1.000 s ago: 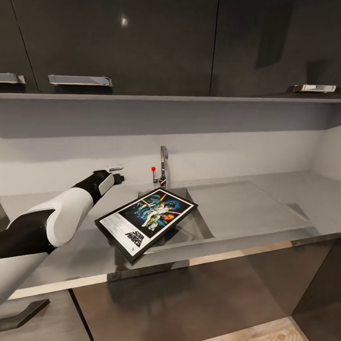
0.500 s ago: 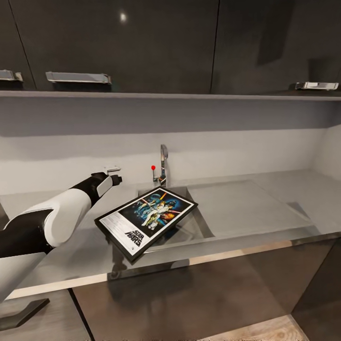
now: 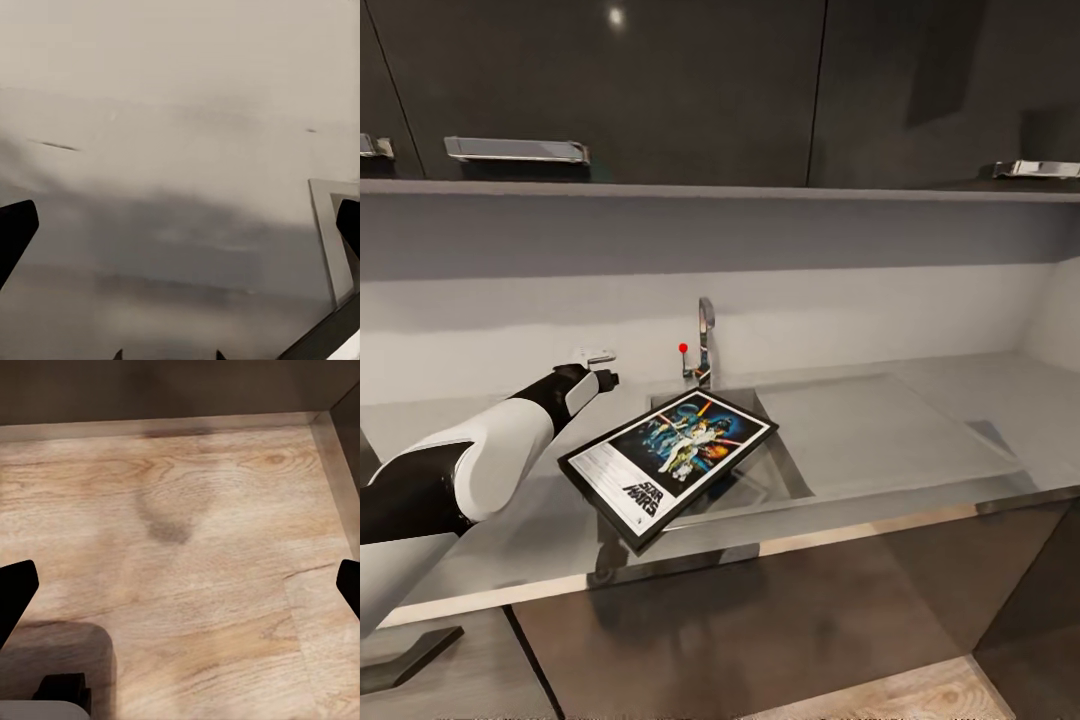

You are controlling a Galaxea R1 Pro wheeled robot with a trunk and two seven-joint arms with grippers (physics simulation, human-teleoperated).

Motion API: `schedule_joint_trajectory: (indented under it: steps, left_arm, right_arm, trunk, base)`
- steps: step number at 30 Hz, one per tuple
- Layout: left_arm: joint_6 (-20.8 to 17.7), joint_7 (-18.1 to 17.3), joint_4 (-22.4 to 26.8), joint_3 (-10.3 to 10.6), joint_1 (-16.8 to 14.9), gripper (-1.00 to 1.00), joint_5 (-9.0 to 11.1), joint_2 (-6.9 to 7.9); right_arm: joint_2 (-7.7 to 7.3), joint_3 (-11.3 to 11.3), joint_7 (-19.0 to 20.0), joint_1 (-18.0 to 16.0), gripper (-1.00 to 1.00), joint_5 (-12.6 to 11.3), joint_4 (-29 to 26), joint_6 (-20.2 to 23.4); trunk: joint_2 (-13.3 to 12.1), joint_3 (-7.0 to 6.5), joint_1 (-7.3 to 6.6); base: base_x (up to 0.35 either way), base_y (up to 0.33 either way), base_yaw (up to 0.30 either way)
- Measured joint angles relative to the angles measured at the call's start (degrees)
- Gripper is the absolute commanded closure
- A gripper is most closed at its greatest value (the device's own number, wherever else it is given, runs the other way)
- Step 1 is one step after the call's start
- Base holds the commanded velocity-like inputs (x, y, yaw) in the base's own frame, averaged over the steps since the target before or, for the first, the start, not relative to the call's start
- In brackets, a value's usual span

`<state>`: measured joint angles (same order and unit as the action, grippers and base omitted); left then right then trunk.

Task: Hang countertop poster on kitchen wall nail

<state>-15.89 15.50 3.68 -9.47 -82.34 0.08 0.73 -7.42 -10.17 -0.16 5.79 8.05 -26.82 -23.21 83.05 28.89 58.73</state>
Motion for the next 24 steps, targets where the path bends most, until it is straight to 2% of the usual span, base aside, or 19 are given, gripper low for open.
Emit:
schedule_joint_trajectory:
  steps: [24]
  left_arm:
    - [-0.01,-0.09,-0.13,0.0,0.0,-1.0,-0.07,-0.01]
  right_arm:
    - [0.0,0.0,0.0,0.0,-1.0,0.05,0.0,0.0]
  trunk:
    - [0.0,2.15,0.0]
  base:
    - [0.0,0.0,0.0]
